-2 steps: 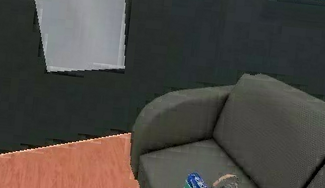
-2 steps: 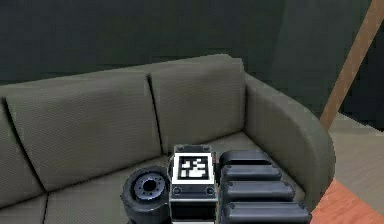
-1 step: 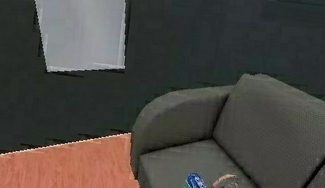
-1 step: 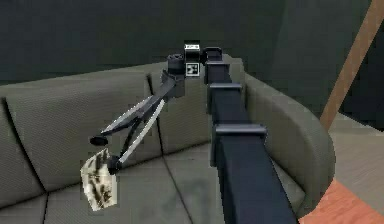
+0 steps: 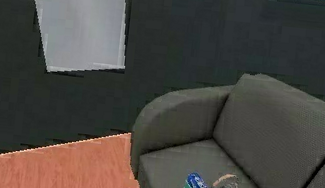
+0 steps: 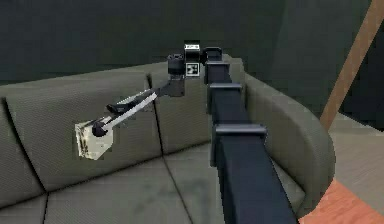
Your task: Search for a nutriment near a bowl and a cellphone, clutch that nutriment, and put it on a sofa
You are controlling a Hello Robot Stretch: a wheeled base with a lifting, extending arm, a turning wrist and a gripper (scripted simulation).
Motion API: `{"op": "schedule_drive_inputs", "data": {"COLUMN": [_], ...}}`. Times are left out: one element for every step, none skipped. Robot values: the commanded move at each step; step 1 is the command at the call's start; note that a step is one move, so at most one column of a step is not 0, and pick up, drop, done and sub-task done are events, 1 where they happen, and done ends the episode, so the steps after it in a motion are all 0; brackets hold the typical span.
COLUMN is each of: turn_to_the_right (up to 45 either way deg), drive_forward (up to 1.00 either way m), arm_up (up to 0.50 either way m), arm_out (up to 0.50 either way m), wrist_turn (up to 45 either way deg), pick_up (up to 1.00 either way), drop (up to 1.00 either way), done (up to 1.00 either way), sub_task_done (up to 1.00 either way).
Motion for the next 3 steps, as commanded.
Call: {"op": "schedule_drive_inputs", "data": {"turn_to_the_right": [0.0, 0.0, 0.0], "drive_forward": [0.00, 0.00, 0.00], "arm_up": [-0.38, -0.32, 0.00], "arm_out": [0.00, 0.00, 0.00], "wrist_turn": [0.0, 0.0, 0.0], "pick_up": [0.00, 0.00, 0.00], "drop": [0.00, 0.00, 1.00], "done": [0.00, 0.00, 0.00], "sub_task_done": [0.00, 0.00, 0.00]}}
